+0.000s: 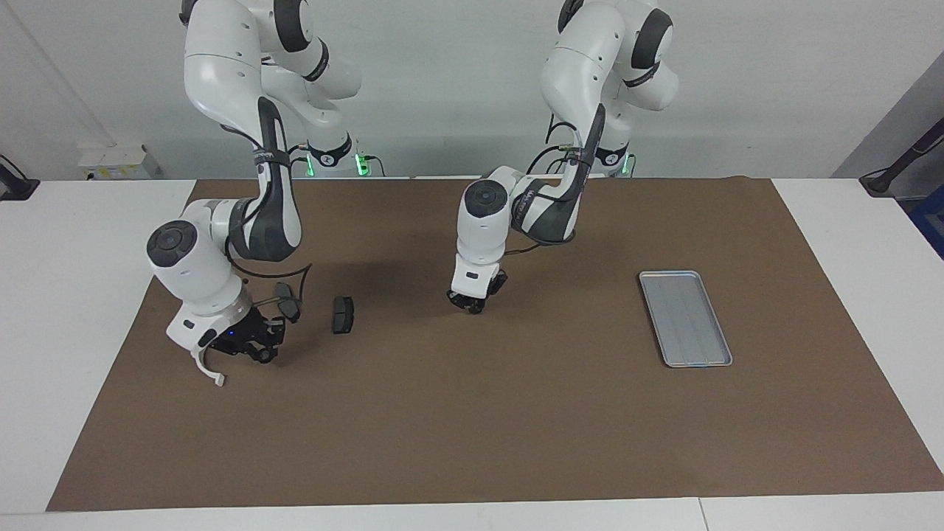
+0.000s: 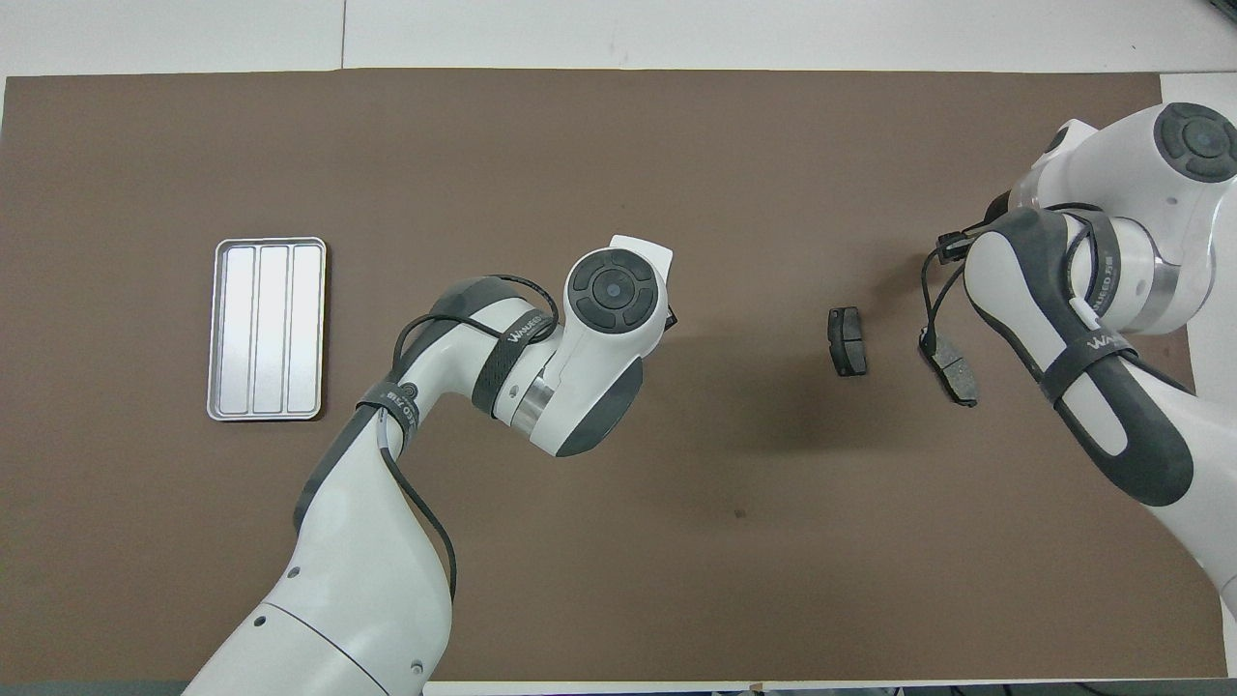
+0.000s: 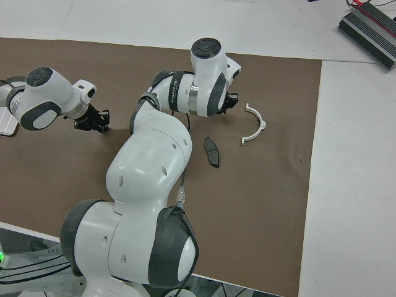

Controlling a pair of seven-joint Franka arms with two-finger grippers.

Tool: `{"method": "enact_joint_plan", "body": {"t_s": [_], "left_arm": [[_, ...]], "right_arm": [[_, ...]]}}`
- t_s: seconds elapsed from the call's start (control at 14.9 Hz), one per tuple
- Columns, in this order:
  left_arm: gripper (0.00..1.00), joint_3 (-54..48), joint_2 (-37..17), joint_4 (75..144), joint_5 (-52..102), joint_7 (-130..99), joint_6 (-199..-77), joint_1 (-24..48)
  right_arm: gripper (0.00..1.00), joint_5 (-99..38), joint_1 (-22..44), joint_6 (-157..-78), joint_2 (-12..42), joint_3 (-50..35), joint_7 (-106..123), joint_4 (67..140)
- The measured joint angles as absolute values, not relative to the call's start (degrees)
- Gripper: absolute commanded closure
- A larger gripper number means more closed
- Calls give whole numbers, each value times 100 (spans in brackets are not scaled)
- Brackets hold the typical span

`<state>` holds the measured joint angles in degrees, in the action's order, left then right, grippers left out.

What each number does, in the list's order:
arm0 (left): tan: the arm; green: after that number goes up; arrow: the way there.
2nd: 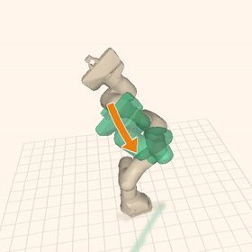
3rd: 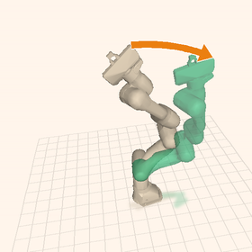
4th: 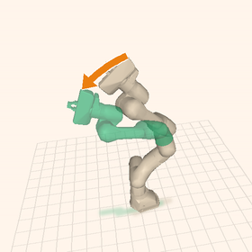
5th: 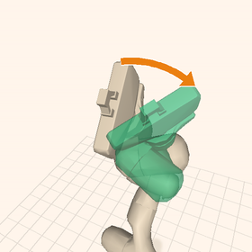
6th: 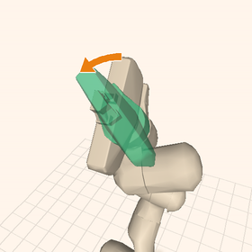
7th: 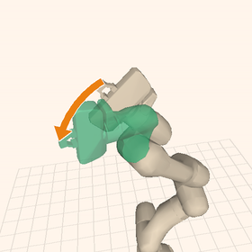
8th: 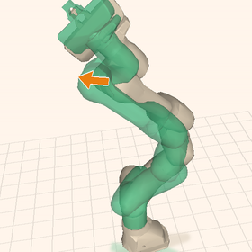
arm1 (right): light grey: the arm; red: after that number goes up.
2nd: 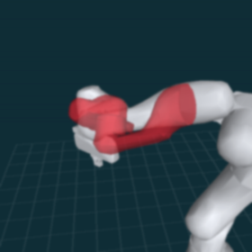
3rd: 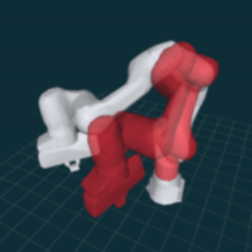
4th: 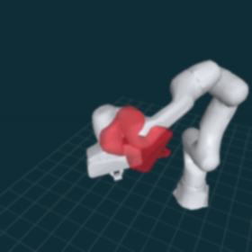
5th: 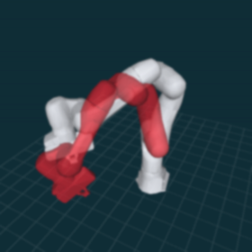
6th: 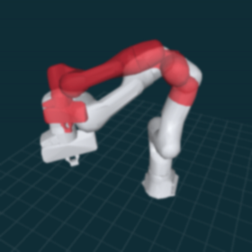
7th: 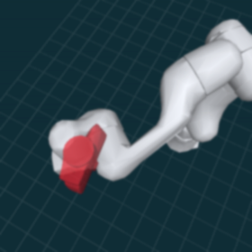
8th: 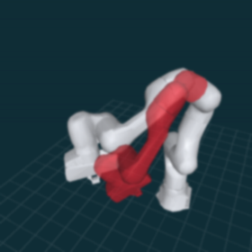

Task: Place bearing gear from tray to pile
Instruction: 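Carry the second part to table center with the left gripper and release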

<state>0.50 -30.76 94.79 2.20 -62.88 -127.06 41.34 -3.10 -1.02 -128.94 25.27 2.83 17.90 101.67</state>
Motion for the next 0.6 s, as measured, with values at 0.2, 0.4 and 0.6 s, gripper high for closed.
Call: {"method": "enact_joint_plan", "body": {"t_s": [0.2,0.4,0.6], "left_arm": [[54,54,-3076,9491,221,-6289,-12729,4134],[27,54,-3075,9491,222,-6304,-12752,4134],[1,56,-3075,9484,223,-6387,-12766,4134]], "right_arm": [[100,-310,-113,-12961,2587,284,1815,10229],[100,-310,-113,-12962,2613,284,1820,10243],[83,-310,-113,-12962,2648,284,1820,10255]]}}
